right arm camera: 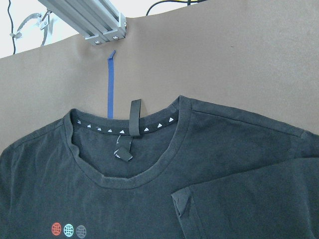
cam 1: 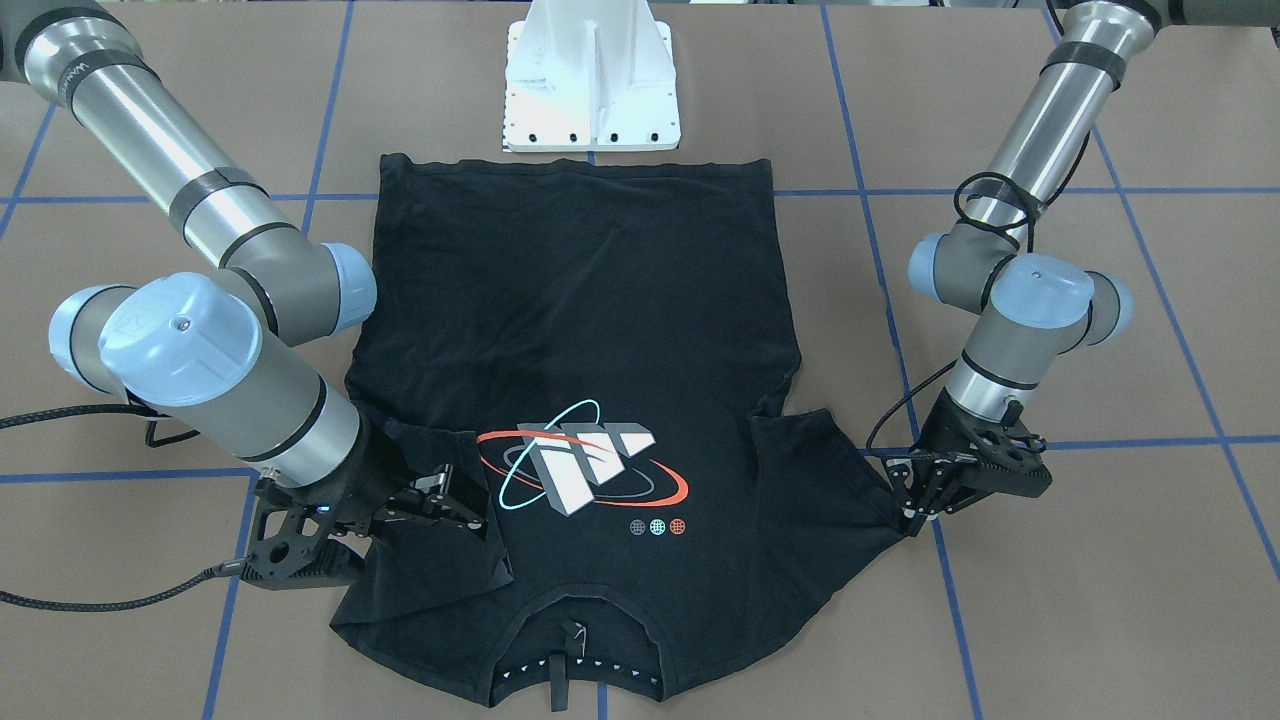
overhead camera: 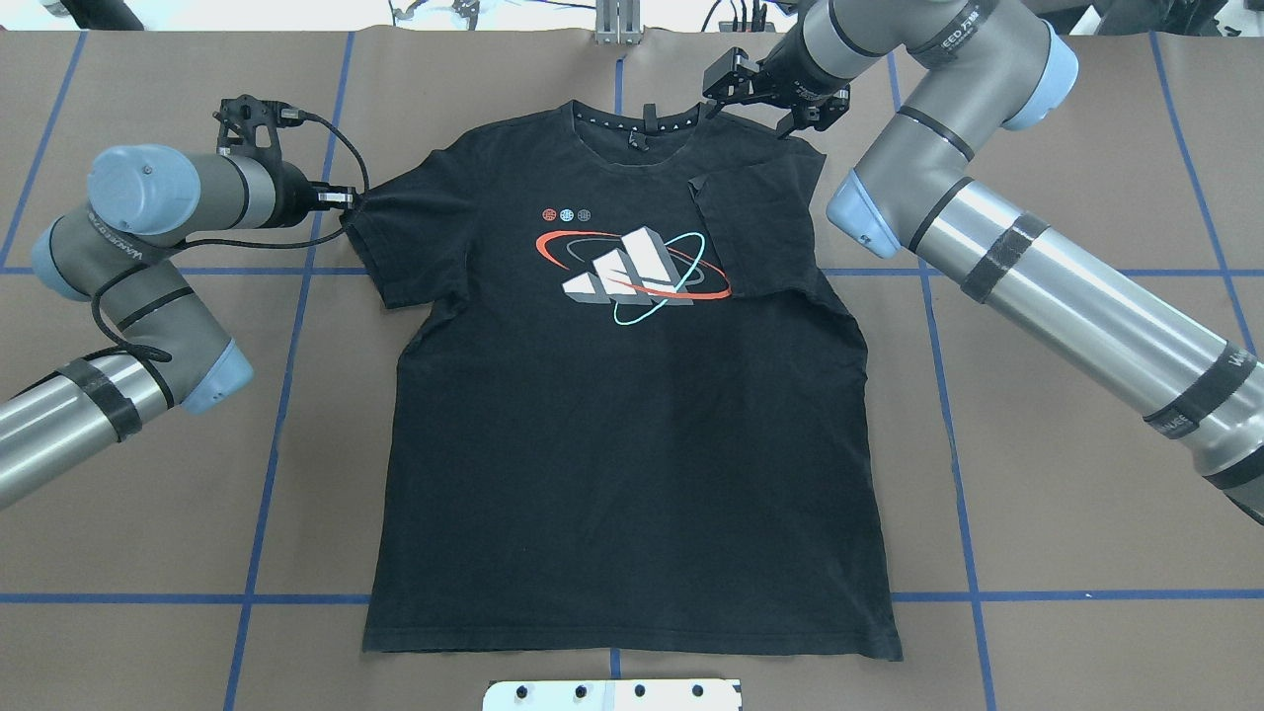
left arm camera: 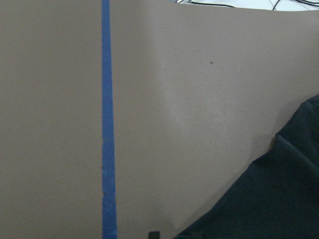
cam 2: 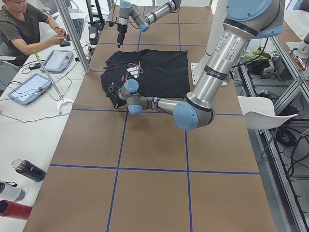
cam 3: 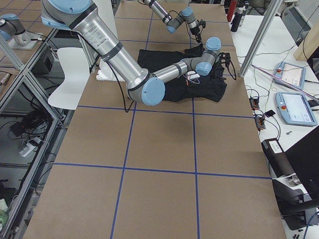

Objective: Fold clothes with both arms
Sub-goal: 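Grasp the sleeve nearest the left gripper and fold it inward onto the shirt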

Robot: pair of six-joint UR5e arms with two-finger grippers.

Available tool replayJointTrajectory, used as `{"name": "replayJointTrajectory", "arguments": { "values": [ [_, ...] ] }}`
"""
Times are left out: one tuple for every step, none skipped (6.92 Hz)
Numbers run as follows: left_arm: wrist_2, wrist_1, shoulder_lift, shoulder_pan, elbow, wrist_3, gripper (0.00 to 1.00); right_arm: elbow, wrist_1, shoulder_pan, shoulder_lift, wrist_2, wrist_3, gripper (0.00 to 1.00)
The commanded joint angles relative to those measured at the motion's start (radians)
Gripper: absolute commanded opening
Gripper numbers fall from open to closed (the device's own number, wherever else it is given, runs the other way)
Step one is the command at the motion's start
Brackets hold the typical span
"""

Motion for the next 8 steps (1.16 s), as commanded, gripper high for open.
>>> {"name": "replayJointTrajectory", "arguments": {
  "values": [
    [-0.057,0.092,-0.002,-0.004,-0.095,-0.004,0.00,0.002,0.001,0.001,-0.005,0.000,0.000,1.00],
    [-0.076,0.173,-0.002,-0.006,-0.182,-0.025,0.00,0.005,0.003,0.001,-0.008,0.000,0.000,1.00],
    [-0.077,0.271,-0.014,-0.001,-0.253,-0.074,0.00,0.020,0.001,0.000,-0.022,0.000,0.000,1.00],
    [-0.079,0.311,-0.061,0.008,-0.258,-0.132,0.00,0.028,0.003,0.001,-0.034,0.000,-0.002,1.00],
    [-0.076,0.372,-0.133,0.031,-0.247,-0.199,0.00,0.028,0.003,0.001,-0.036,0.000,-0.002,1.00],
    [-0.074,0.446,-0.217,0.034,-0.223,-0.238,0.00,0.034,0.004,0.001,-0.046,0.002,-0.002,1.00],
    [-0.071,0.447,-0.302,0.049,-0.133,-0.292,0.00,0.055,0.006,0.003,-0.068,0.002,-0.002,1.00],
    [-0.045,0.425,-0.374,0.075,-0.014,-0.312,0.00,0.073,0.006,0.007,-0.089,0.002,-0.003,1.00]
  ]
}}
